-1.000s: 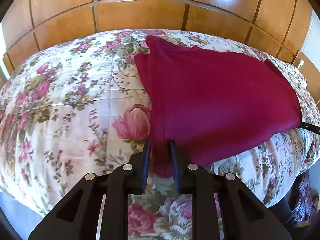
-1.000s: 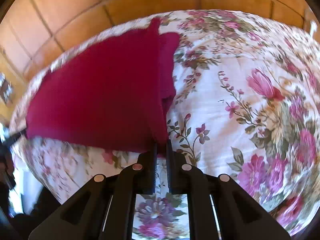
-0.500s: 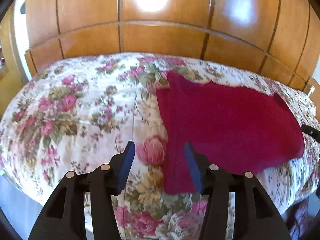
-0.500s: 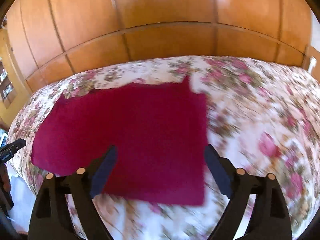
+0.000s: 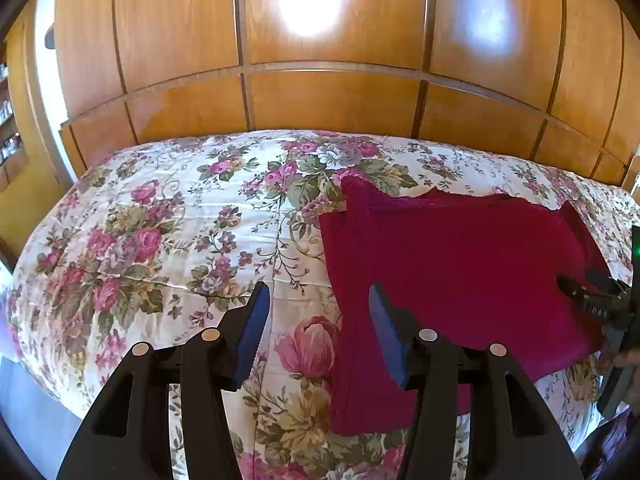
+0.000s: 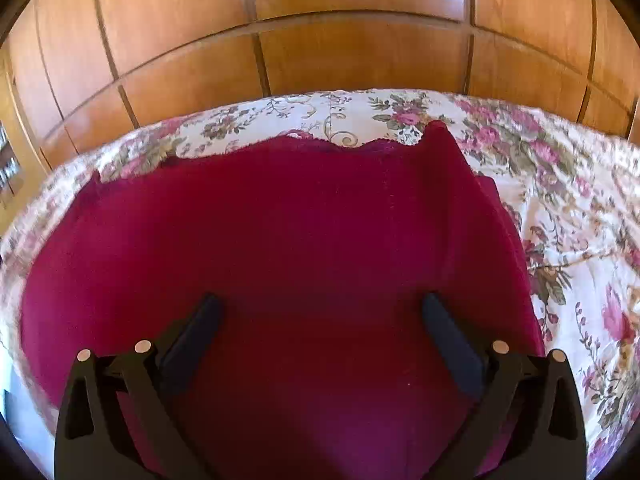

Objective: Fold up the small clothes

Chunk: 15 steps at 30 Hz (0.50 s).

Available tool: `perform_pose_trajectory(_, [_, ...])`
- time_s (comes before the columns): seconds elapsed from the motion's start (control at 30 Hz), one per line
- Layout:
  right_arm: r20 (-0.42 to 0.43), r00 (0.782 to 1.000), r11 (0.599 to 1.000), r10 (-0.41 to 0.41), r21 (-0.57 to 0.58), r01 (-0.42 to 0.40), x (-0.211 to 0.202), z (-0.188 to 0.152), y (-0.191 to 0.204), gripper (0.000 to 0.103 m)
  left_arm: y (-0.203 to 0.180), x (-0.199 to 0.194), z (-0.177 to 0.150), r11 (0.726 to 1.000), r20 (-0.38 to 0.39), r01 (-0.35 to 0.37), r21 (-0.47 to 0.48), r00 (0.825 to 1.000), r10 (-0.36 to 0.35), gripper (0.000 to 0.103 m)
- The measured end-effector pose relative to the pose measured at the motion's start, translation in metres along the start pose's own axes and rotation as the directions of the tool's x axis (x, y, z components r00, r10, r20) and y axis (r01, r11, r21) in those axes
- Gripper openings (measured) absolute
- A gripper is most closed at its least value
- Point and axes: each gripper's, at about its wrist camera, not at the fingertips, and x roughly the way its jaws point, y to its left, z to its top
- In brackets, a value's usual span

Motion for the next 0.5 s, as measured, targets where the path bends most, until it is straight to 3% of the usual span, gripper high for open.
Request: perform_pose_trajectory(0.5, [0.091,0.996,1.000,0.007,0.005,-0.007,-0.002,-0.011,-0.001,0.101,0.004,0.029,0.002,1.000,-0.053,-0.017,-0.007,0.998,0.016,0.051])
